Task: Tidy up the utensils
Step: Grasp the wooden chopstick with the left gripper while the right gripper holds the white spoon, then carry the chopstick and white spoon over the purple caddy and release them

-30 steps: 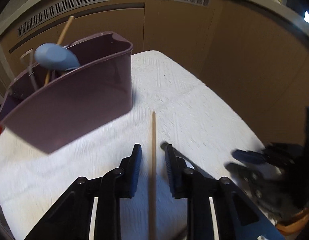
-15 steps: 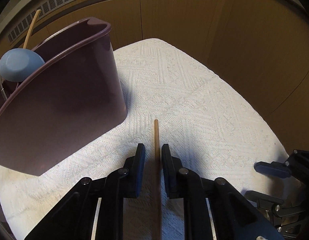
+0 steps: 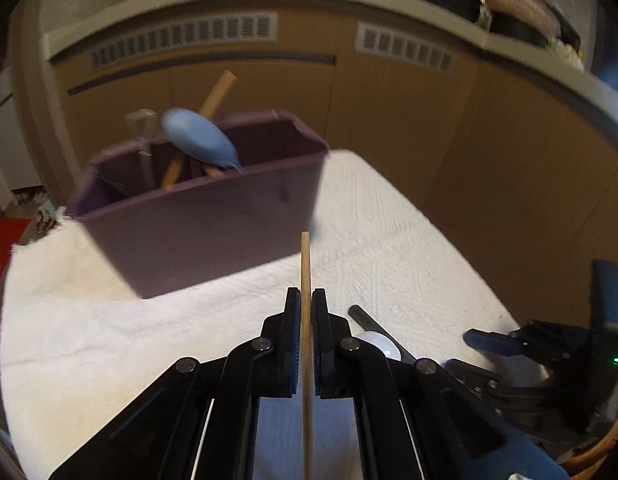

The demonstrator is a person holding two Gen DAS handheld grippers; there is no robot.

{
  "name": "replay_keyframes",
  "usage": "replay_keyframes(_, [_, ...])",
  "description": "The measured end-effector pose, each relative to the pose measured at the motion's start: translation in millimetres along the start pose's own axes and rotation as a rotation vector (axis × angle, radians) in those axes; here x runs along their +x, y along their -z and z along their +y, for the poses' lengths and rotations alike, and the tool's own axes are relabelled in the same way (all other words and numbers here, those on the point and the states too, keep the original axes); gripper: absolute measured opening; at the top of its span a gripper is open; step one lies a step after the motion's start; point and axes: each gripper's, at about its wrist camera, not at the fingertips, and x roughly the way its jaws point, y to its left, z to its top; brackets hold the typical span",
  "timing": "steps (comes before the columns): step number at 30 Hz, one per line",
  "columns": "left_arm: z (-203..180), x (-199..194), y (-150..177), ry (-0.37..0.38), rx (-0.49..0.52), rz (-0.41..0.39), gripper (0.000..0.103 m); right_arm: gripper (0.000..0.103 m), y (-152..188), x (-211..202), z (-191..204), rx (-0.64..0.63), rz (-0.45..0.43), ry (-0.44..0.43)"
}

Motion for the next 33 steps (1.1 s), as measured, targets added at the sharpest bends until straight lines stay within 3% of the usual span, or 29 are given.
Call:
replay_keyframes(7, [26.1, -94.1, 14.6, -0.031, -0.069, -0.175, 0.003, 0.037, -14.6, -9.4, 28.6, -0.091, -0.011, -0.028])
replay_keyframes(15, [48.4, -139.1, 23.6, -0.043, -0.122, -0.292, 0.003, 0.04, -37.5, -2.6, 68.5, -0.212, 0.007, -0.063])
replay_keyframes(24, [63.2, -167.9, 37.2, -0.037, -0.136, -0.345, 0.003, 0.041, -49.2, 29.5, 84.3, -0.27, 0.08, 0.002])
replay_keyframes(33, [70.6, -161.5, 40.7, -0.016, -0.157, -0.308, 0.003, 0.04, -50.6, 40.7, 81.8, -0.282, 0.115, 0.053])
